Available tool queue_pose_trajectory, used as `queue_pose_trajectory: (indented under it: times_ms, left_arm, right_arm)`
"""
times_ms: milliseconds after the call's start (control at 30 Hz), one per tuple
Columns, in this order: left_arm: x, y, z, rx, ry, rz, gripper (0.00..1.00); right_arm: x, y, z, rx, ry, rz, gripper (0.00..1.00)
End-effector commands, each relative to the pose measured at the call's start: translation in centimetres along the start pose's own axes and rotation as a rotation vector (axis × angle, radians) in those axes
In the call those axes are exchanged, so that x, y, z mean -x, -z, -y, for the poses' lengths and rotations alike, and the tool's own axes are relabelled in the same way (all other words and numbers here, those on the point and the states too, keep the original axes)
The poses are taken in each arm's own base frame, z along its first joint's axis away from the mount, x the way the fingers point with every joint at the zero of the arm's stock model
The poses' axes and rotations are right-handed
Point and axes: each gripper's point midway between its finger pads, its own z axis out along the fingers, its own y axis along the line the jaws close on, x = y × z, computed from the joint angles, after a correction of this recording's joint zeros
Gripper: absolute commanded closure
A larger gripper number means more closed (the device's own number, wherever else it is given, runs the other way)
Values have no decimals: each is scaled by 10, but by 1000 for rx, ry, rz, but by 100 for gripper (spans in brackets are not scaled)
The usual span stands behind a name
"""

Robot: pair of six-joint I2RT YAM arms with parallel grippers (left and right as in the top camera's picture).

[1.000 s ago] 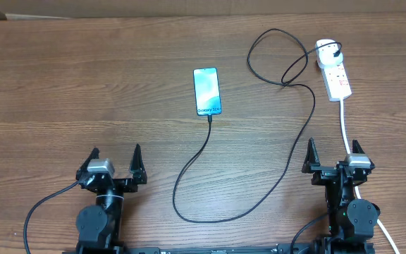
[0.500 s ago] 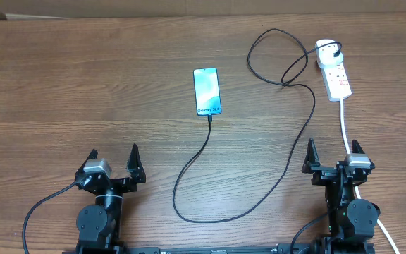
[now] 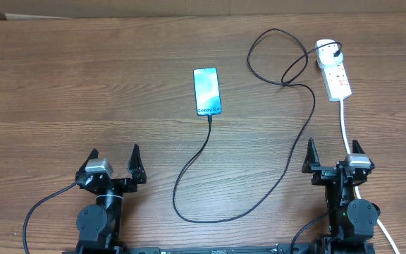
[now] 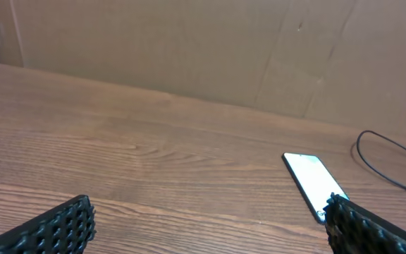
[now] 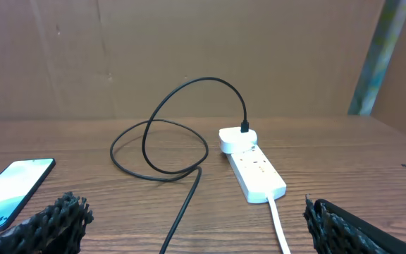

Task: Plug charger to phone and switch on socket

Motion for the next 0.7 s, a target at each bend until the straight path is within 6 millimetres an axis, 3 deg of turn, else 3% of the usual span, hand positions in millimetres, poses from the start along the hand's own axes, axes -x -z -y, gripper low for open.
queue_pose_trajectory:
  times_ms: [0,667]
  left_arm:
    - [0,0,1,-10,-26,4,0]
    - [2,0,1,-8,-151,13,0]
  right_arm:
    - [-2,0,1,-3,-6,5,0]
    - [-2,0,1,-4,-6,5,0]
